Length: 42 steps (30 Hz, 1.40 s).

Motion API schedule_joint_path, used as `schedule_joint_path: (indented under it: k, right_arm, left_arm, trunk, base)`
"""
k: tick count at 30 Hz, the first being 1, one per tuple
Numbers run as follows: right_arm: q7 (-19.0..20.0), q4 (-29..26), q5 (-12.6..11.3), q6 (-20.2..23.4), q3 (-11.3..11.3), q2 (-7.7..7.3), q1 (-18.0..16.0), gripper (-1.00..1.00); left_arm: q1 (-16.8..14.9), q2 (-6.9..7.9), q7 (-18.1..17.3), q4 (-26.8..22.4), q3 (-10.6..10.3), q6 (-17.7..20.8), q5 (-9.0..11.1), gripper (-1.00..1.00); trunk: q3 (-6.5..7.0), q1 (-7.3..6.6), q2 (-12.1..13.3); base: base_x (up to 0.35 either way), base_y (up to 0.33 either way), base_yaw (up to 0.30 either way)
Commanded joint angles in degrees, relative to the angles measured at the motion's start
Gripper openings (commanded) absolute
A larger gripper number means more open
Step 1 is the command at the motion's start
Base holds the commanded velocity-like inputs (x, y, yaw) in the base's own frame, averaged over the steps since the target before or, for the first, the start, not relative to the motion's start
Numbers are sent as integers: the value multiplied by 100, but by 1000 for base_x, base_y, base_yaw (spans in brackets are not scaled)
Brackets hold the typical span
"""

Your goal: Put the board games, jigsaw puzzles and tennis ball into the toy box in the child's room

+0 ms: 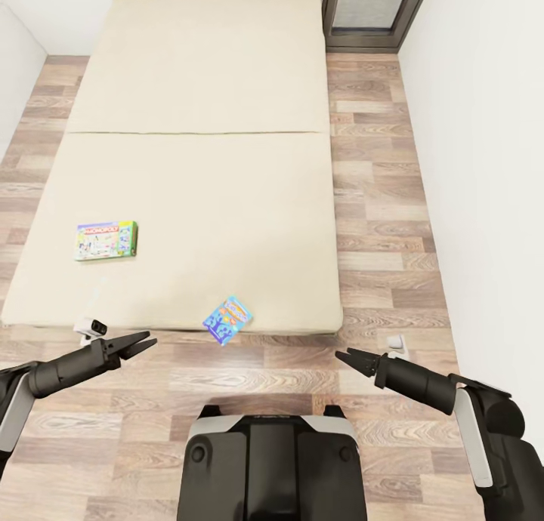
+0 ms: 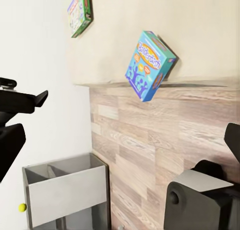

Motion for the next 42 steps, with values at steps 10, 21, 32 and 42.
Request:
schedule_joint_path:
  k: [10, 21, 32, 42]
  right_arm:
    - [-170, -1, -23, 26, 38, 44, -2, 100]
    - [-227, 78, -12, 21, 44, 54, -10, 100]
    - [-295, 95, -11, 24, 44, 56, -11, 100]
    - [-303, 96, -14, 18, 47, 59, -11, 100]
  left_arm:
    - [1, 24, -17, -34, 28, 50, 24, 100]
    - [1, 33, -14, -45, 83, 50, 28, 100]
    - [1, 49, -21, -67, 334, 50, 35, 100]
    - [1, 53, -26, -80, 400, 50, 36, 100]
  trunk:
    - [88, 4, -8]
    - [191, 4, -8]
    - [295, 4, -8]
    - [388, 4, -8]
  base:
    - [0, 0, 0]
    - [0, 0, 0]
    - [0, 0, 0]
    - [0, 0, 0]
